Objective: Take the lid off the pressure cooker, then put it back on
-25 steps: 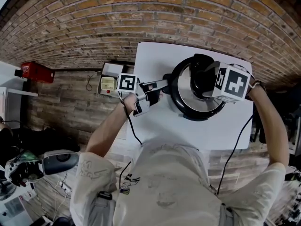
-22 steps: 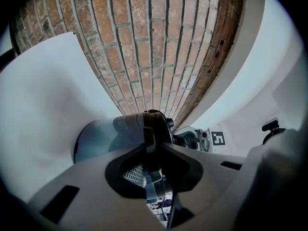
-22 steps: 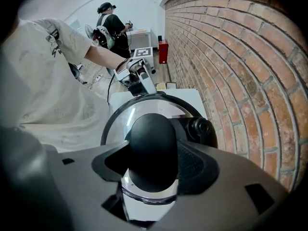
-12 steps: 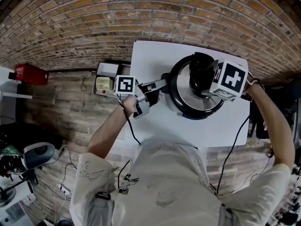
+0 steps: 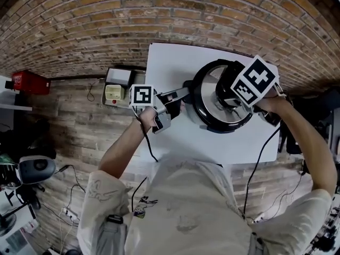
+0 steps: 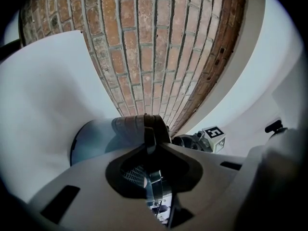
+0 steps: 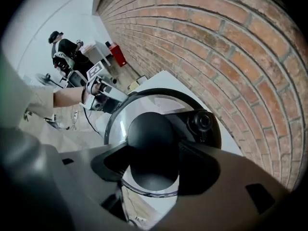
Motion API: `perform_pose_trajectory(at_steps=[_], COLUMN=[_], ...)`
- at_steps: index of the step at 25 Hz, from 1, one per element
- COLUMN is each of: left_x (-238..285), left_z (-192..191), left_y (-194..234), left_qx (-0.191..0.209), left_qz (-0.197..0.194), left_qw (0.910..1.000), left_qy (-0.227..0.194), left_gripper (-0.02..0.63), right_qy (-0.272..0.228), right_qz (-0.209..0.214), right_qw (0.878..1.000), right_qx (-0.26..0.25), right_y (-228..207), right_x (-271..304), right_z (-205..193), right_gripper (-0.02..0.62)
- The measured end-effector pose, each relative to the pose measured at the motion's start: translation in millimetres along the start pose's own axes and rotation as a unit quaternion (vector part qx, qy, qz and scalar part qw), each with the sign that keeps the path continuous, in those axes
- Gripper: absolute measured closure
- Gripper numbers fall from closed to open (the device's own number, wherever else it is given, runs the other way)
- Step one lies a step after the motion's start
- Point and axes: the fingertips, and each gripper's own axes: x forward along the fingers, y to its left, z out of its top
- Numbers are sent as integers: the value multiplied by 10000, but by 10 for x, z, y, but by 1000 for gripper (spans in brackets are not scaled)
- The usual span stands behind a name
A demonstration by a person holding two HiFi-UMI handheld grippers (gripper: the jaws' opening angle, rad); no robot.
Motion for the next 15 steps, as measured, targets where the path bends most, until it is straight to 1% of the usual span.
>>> perform_pose_trajectory(at_steps=[2,15], left_x=[11,2], left_z=[-9,-4], left_y=[-20,-34], left_qx=[-51,-127], left_qz=[-67,-141], left_qw=[10000,9998], left_qy=[-18,-54], left_gripper=[534,534], right_qy=[90,84], right_qz=[-39,-15], right_qw=[9999,9998], right_qx=[129,-171], right_y=[-10,8], right_x=[-2,-1], right_z=[-7,7], right_gripper=[291,298])
